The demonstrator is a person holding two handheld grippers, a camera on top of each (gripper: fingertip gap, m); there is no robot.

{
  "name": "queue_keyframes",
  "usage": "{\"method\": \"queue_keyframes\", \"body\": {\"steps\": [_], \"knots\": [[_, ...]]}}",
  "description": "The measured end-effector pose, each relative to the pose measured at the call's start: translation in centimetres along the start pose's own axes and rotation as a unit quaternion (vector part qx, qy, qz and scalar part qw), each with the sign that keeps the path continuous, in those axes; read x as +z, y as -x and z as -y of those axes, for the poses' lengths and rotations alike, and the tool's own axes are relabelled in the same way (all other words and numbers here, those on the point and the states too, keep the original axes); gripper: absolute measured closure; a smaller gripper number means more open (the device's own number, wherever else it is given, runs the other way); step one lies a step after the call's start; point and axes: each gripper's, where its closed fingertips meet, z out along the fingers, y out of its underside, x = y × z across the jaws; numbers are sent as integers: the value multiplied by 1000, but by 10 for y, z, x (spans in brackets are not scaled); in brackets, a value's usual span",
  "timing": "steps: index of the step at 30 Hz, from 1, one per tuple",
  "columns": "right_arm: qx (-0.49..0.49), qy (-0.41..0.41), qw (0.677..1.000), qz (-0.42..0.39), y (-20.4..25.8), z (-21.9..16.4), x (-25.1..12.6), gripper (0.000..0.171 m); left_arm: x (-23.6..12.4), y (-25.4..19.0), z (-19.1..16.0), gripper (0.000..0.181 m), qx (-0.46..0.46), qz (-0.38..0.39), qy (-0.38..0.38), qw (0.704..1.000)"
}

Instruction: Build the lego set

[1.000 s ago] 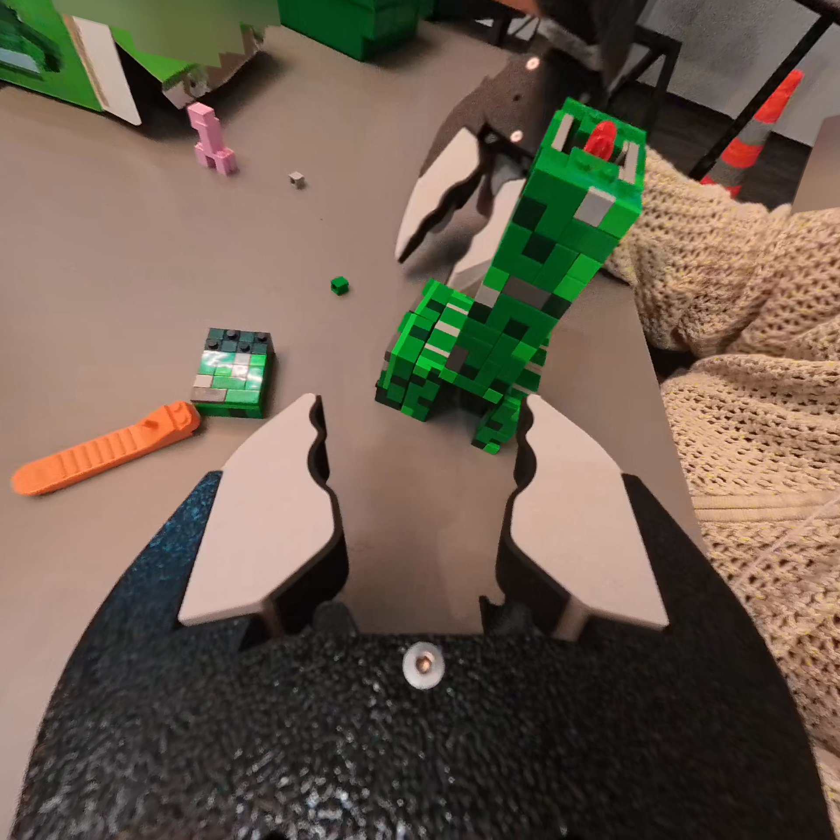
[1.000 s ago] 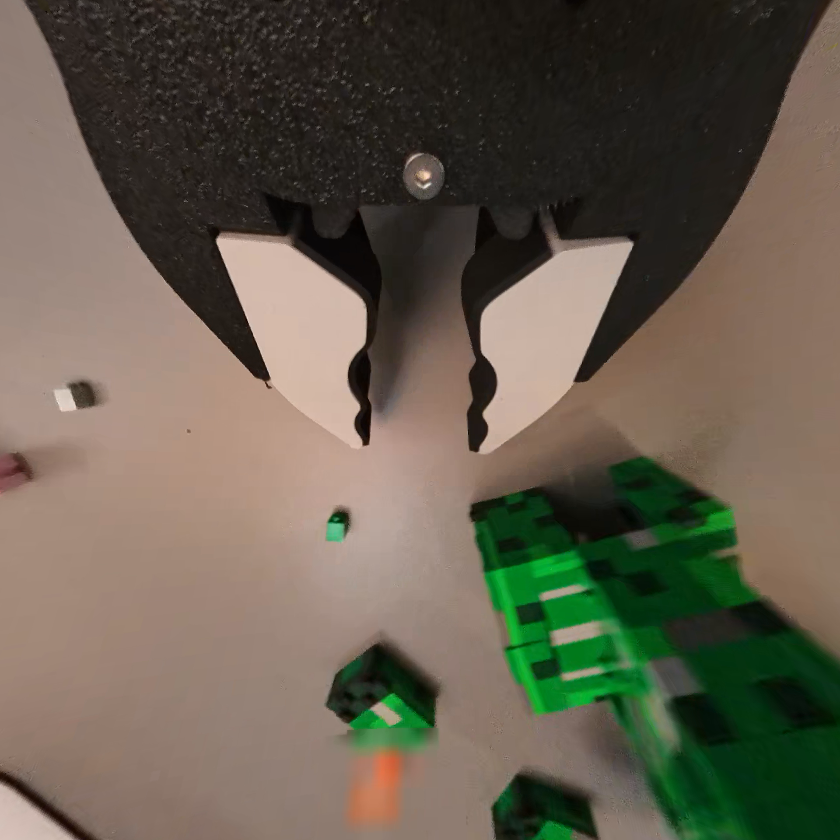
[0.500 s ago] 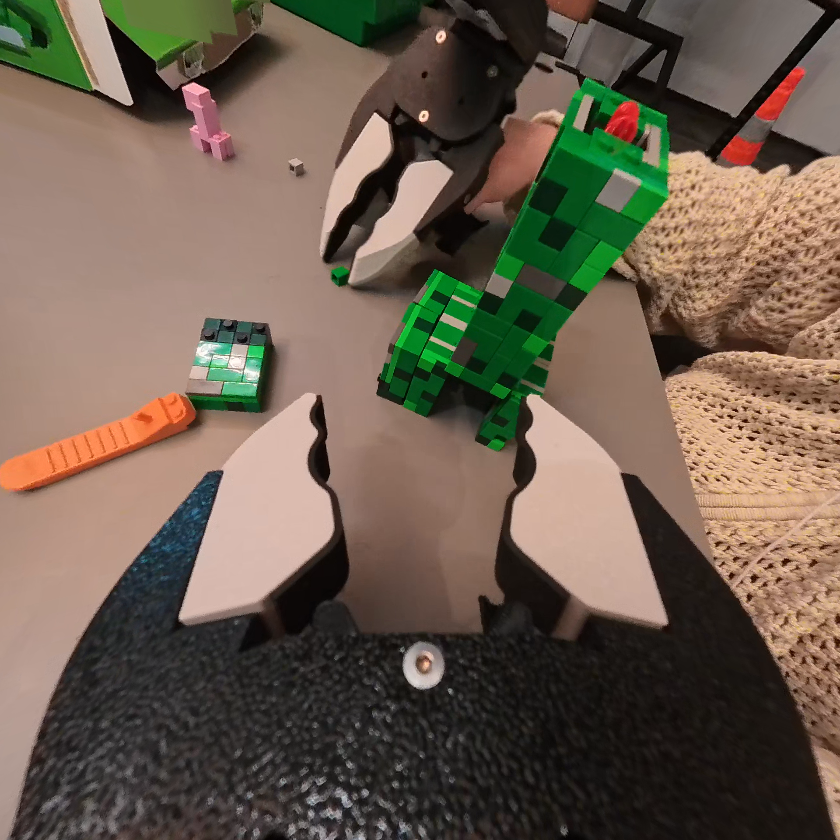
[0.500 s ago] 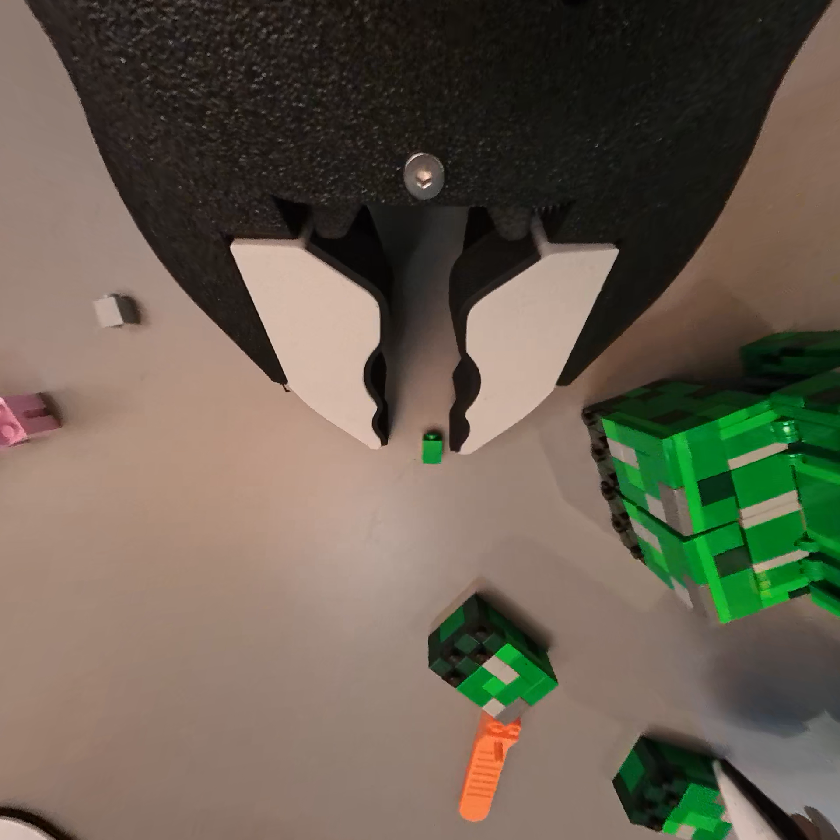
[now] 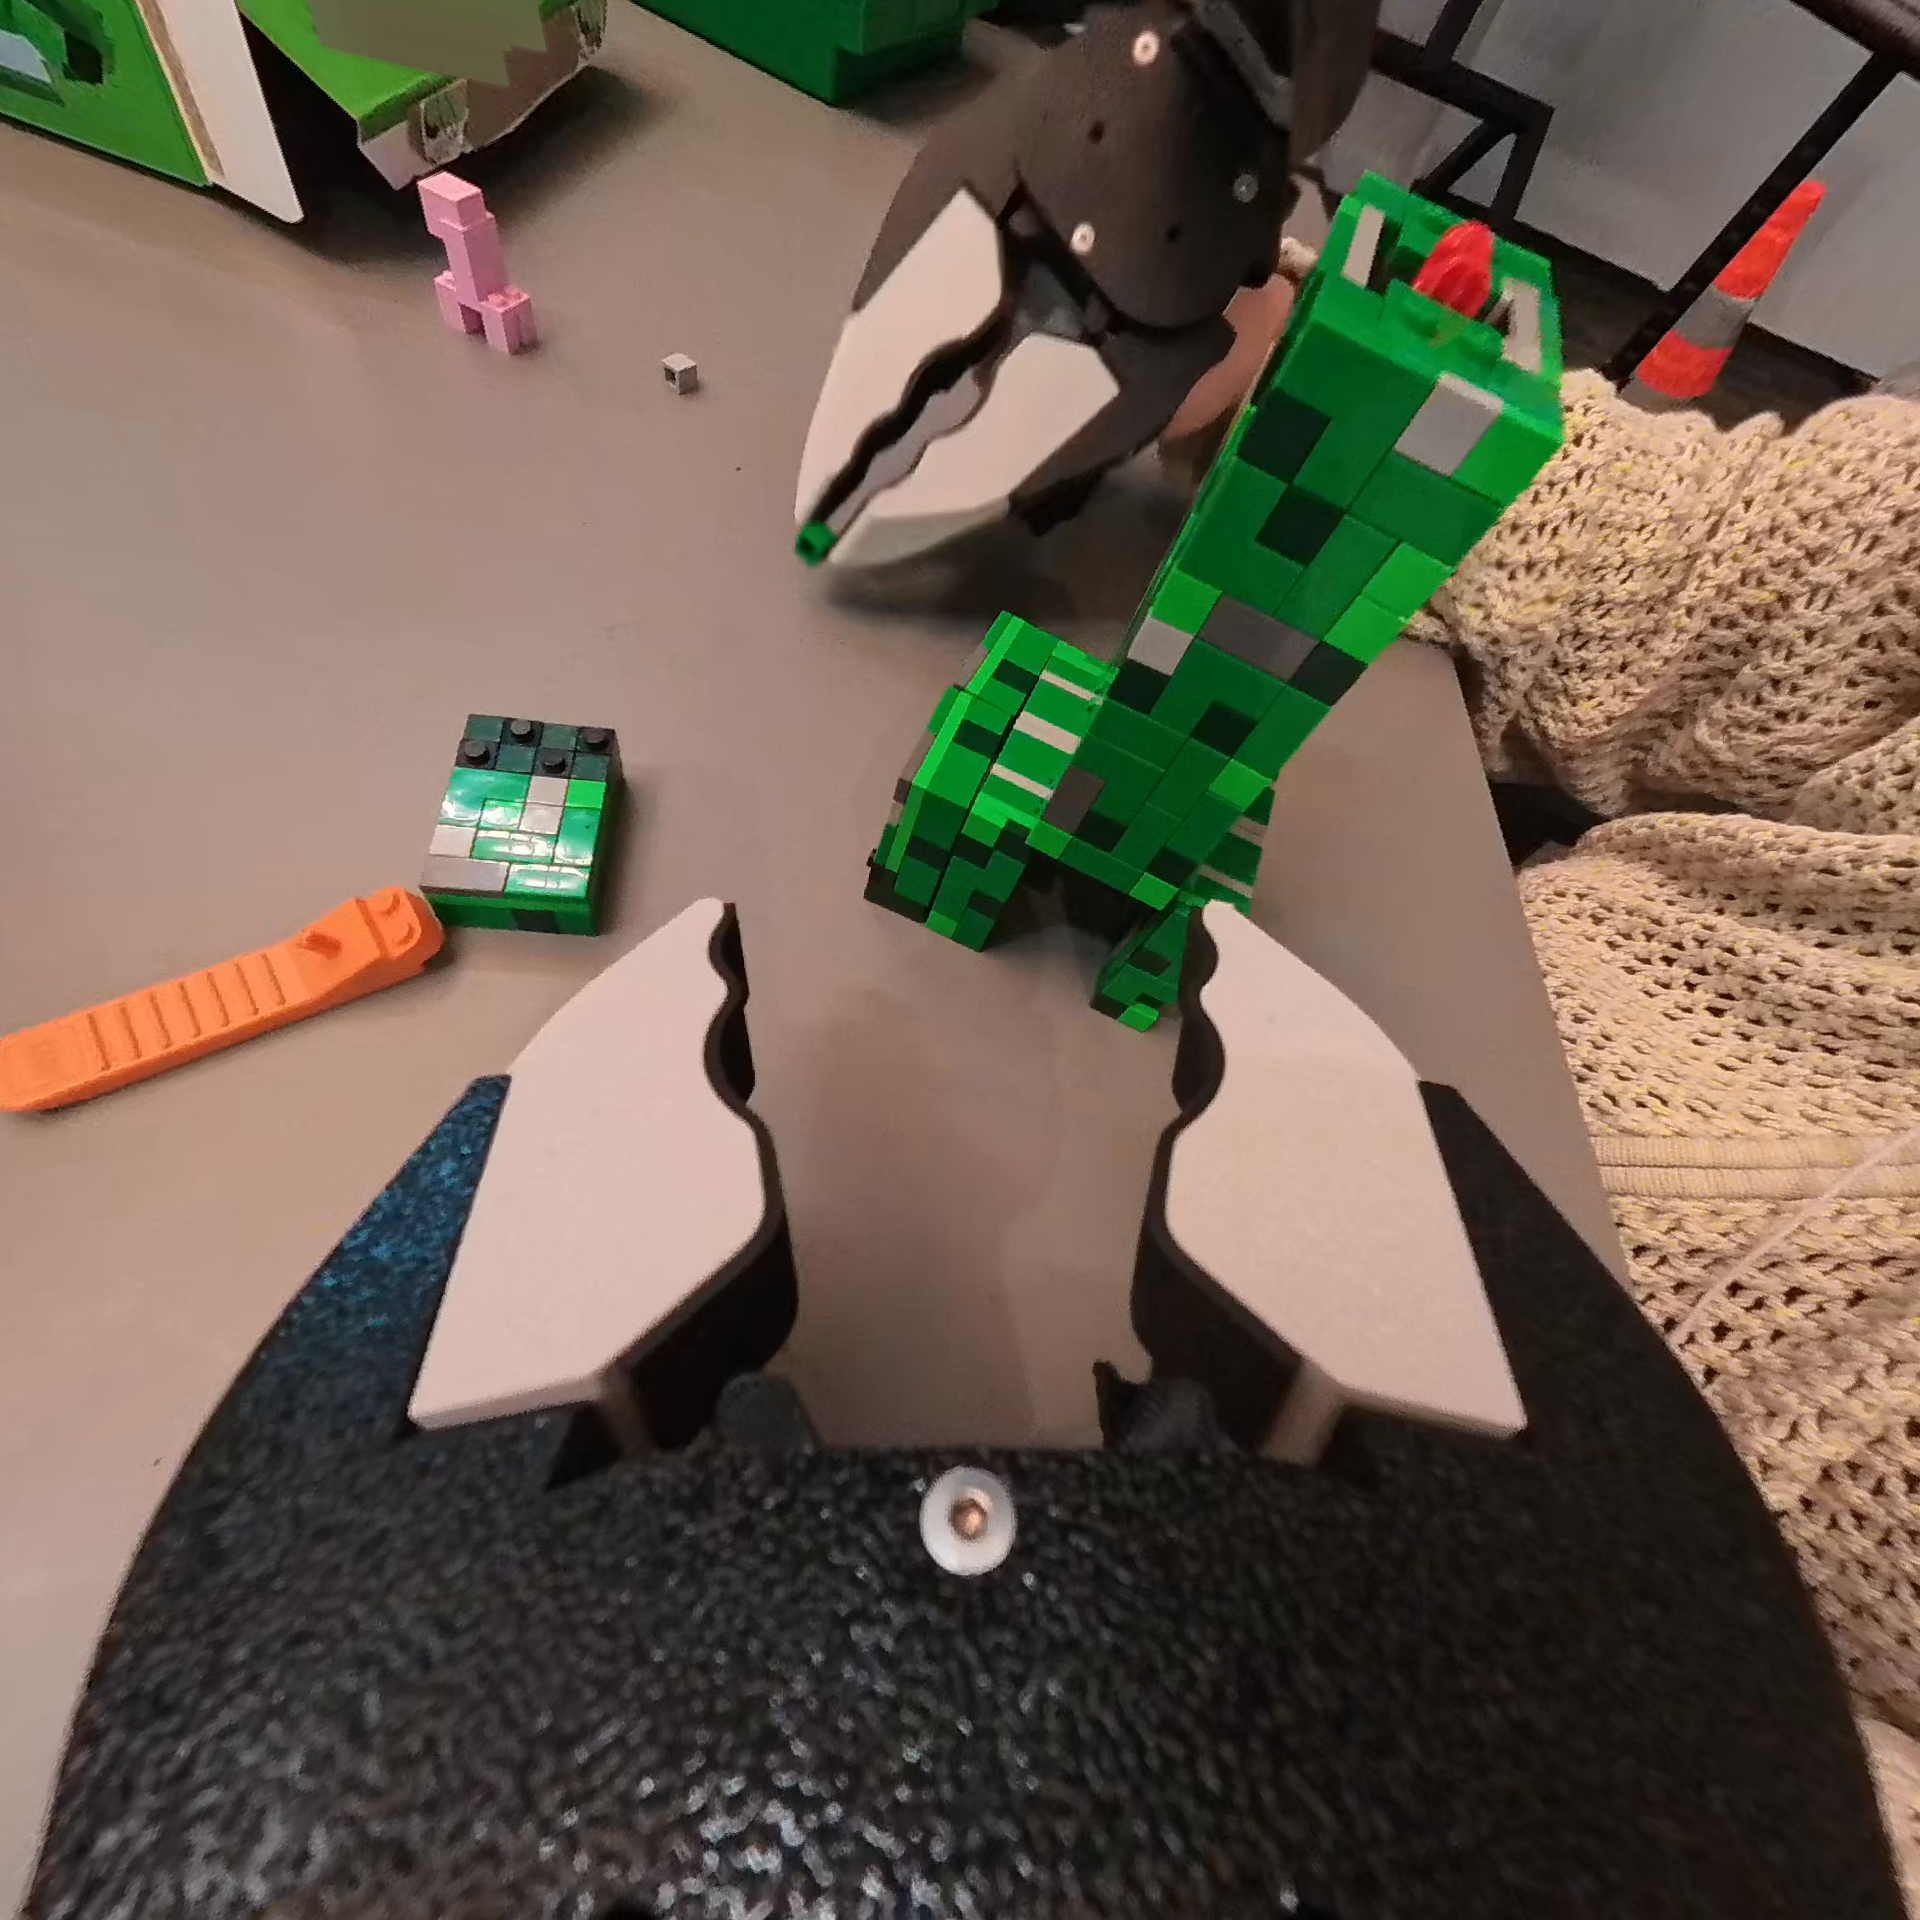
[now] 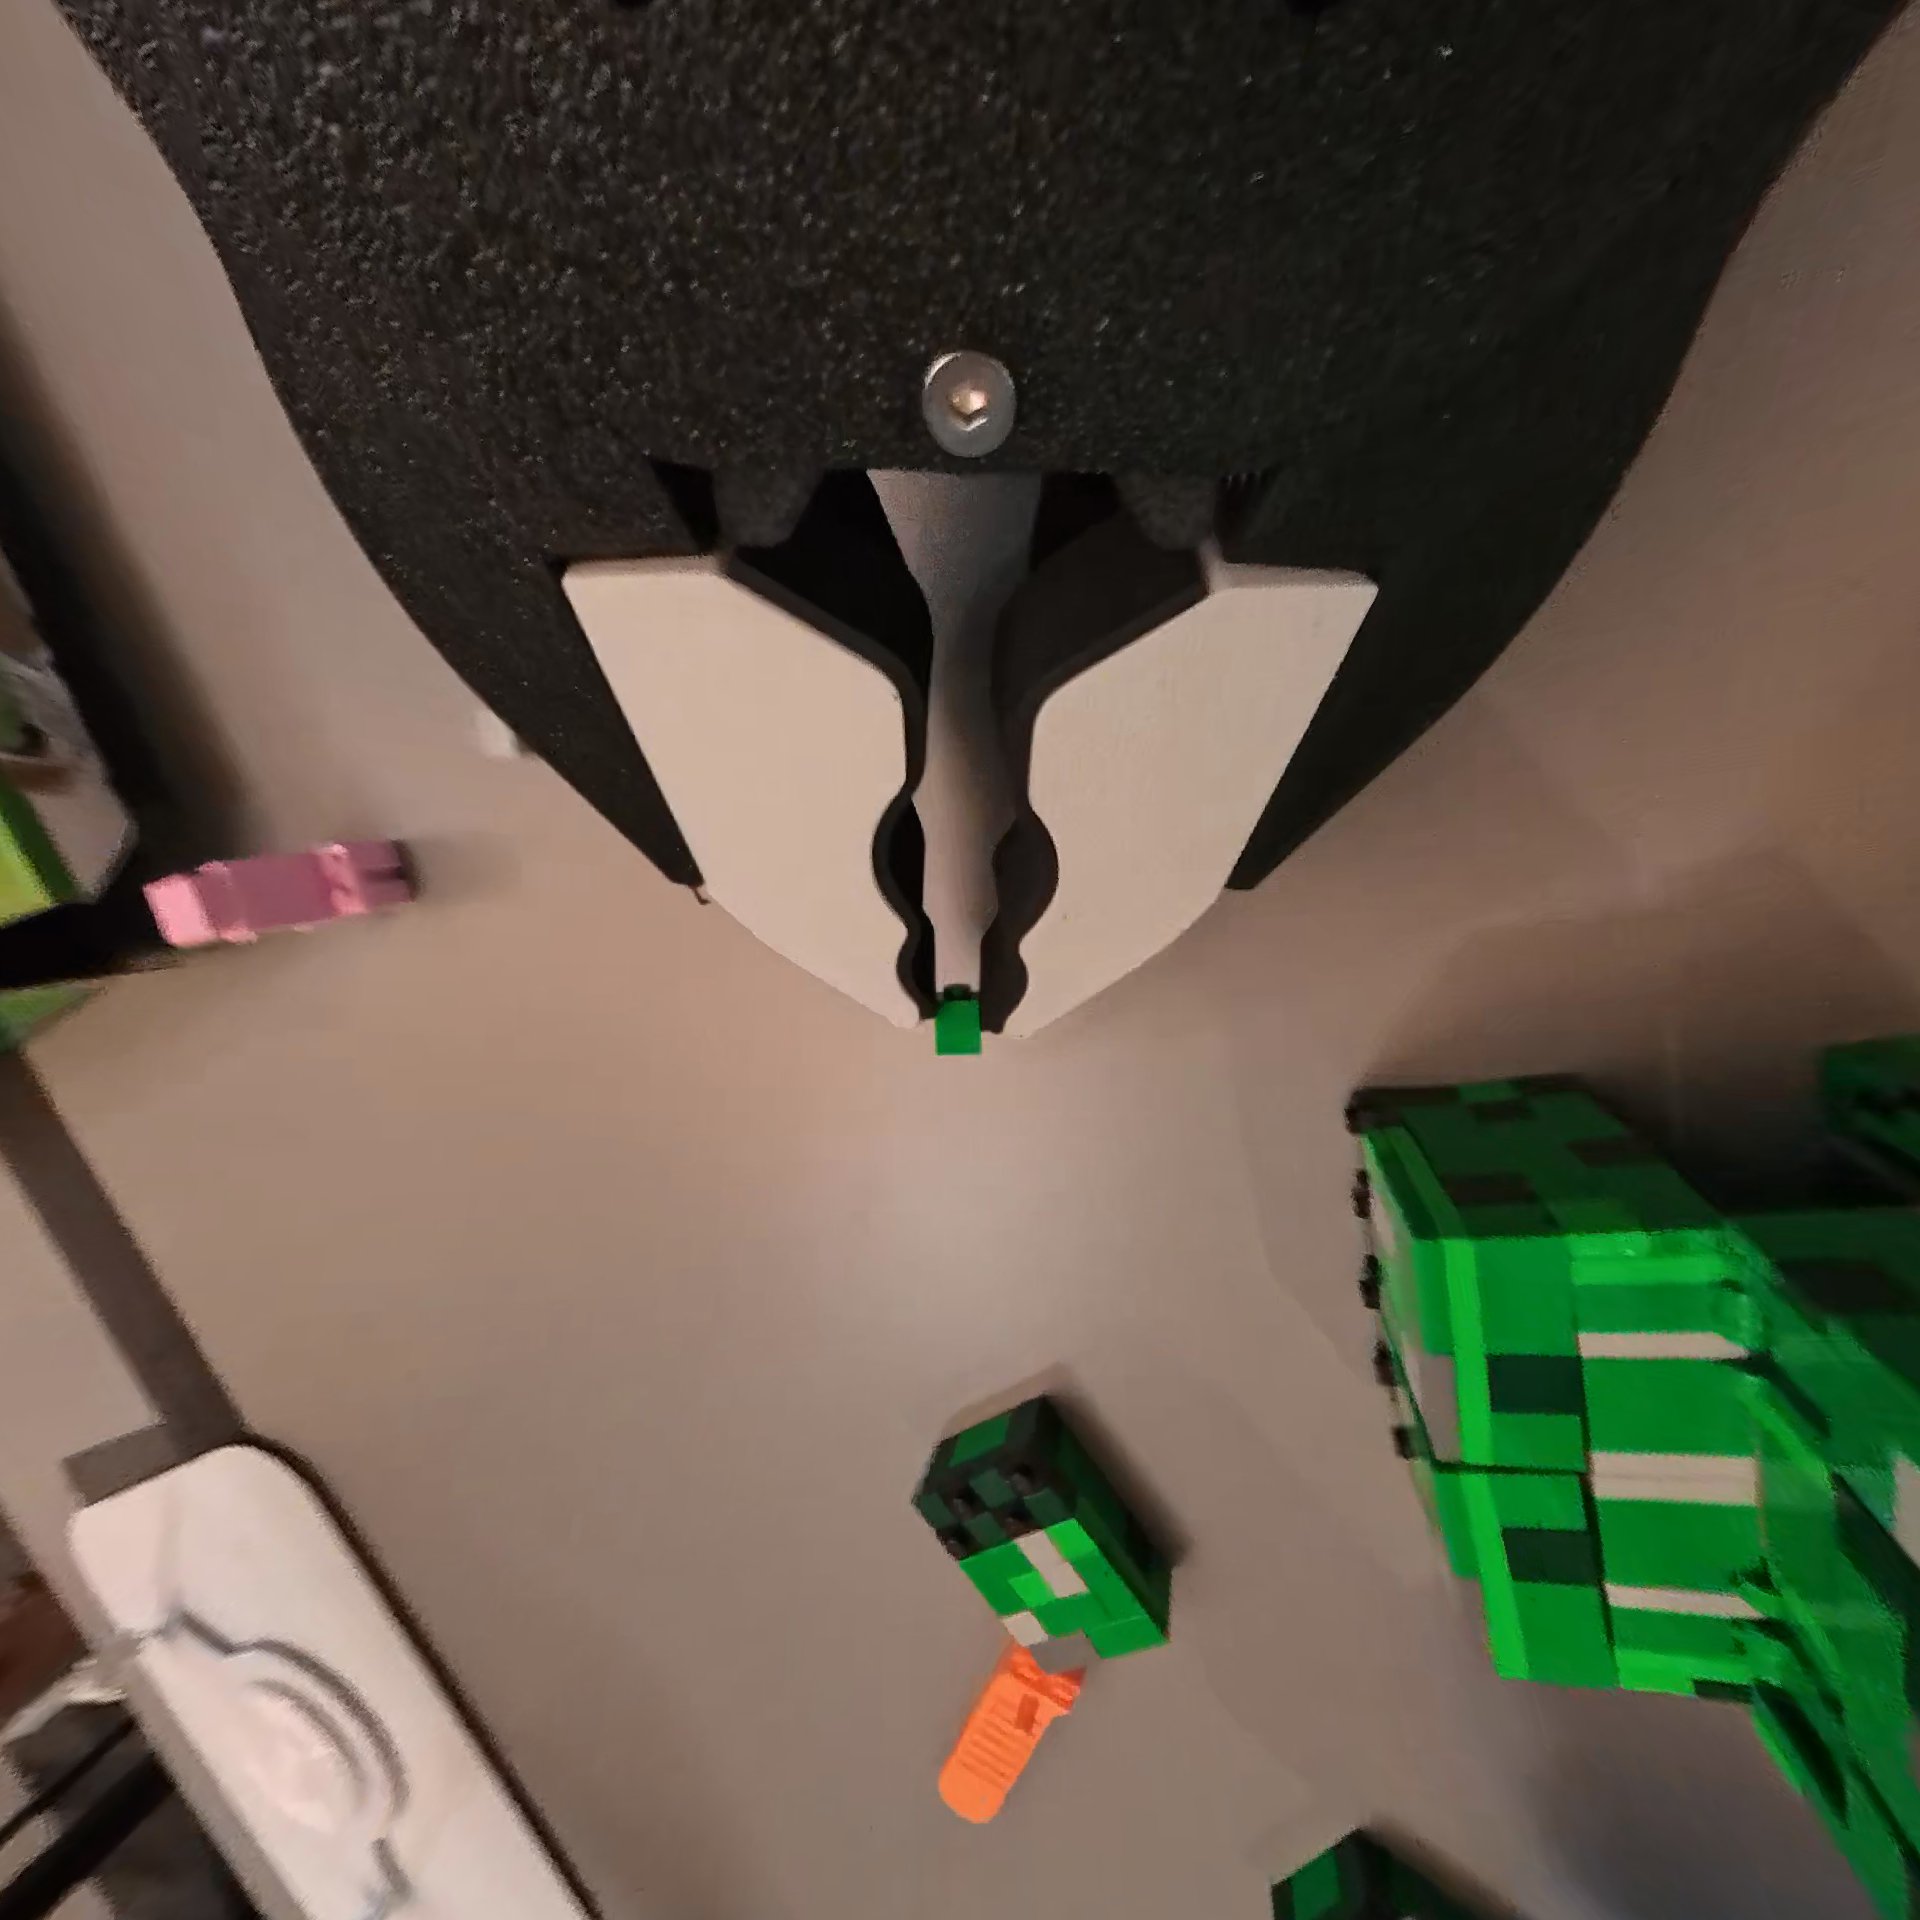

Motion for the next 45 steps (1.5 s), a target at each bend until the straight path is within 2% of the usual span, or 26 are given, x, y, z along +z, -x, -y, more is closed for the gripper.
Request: {"method": "queue_keyframes", "body": {"steps": [5, 11, 14, 18, 22, 33, 36, 39, 42, 45], "knots": [[38, -14, 994, -103, -48, -21, -34, 164, 1, 0, -1, 102, -1, 0, 1, 1000], [126, 49, 969, -209, -103, -95, -74, 164, 2, 0, -2, 102, -2, -2, 4, 1000], [175, 103, 943, -264, -123, -127, -91, 164, 3, 0, -3, 102, -3, -3, 6, 1000], [256, 164, 889, -342, -141, -157, -113, 164, 4, 1, -5, 102, -6, -2, 8, 1000], [308, 169, 868, -352, -143, -170, -120, 164, 4, 2, -4, 102, -6, -1, 8, 1000], [358, 162, 861, -323, -136, -180, -117, 163, 8, -1, -5, 102, -1, -7, 9, 1000], [341, 131, 874, -319, -136, -166, -115, 164, 6, 1, -4, 101, 0, 0, 8, 1000], [286, 17, 916, -281, -134, -99, -105, 164, -9, 12, 0, 102, 13, 39, -5, 999], [222, -78, 960, -150, -117, -14, -66, 164, -46, 40, 8, 102, 40, 137, -53, 988], [135, -61, 989, -31, -103, 40, -7, 163, -105, 82, 8, 100, 25, 263, -115, 958]]}}
